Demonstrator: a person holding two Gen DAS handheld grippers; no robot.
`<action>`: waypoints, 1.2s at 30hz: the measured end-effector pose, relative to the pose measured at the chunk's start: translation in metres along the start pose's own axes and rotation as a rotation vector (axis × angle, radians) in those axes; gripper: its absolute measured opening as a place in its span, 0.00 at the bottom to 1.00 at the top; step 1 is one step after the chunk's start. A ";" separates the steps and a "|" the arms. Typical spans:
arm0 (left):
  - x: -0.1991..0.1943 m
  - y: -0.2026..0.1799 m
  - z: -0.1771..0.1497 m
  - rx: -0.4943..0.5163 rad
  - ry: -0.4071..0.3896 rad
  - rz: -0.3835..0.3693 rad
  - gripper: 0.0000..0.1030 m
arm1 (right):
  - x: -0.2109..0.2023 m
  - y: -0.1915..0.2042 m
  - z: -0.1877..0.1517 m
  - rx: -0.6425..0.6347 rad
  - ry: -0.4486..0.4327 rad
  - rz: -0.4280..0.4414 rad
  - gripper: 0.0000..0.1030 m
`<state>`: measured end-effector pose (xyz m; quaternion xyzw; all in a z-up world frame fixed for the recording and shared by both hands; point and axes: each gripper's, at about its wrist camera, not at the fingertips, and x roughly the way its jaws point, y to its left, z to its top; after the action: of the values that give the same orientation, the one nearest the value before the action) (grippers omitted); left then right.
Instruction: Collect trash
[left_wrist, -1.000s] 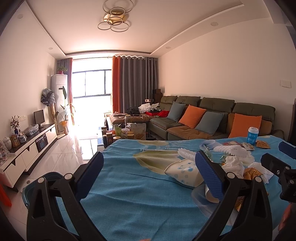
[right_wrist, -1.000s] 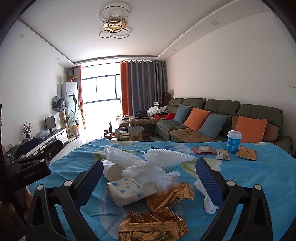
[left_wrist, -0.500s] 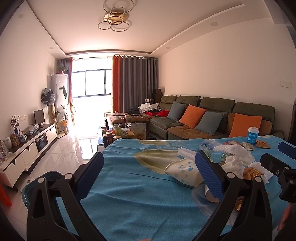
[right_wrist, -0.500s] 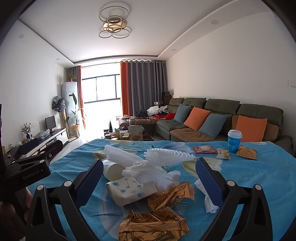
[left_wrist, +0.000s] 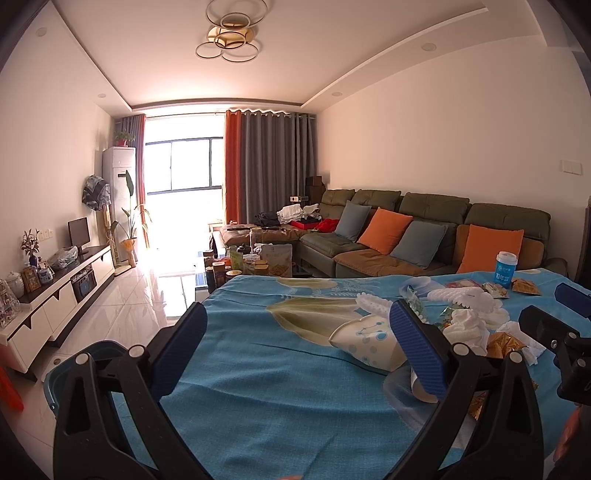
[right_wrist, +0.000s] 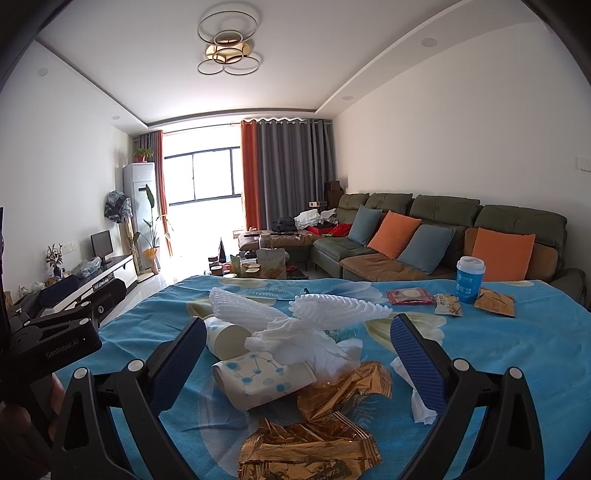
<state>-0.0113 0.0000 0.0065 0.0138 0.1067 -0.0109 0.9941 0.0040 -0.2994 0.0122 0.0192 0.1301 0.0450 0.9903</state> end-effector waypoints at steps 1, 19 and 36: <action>0.000 0.000 0.000 -0.001 -0.001 0.000 0.95 | 0.000 0.000 0.000 0.000 0.001 0.001 0.94; 0.008 -0.006 -0.008 0.011 0.037 -0.059 0.95 | 0.001 0.003 -0.004 0.013 0.016 0.005 0.93; 0.062 -0.047 -0.033 0.050 0.349 -0.428 0.95 | 0.004 -0.041 -0.015 0.121 0.182 0.076 0.93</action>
<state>0.0412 -0.0471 -0.0403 0.0172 0.2765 -0.2207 0.9352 0.0076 -0.3392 -0.0054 0.0798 0.2213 0.0760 0.9690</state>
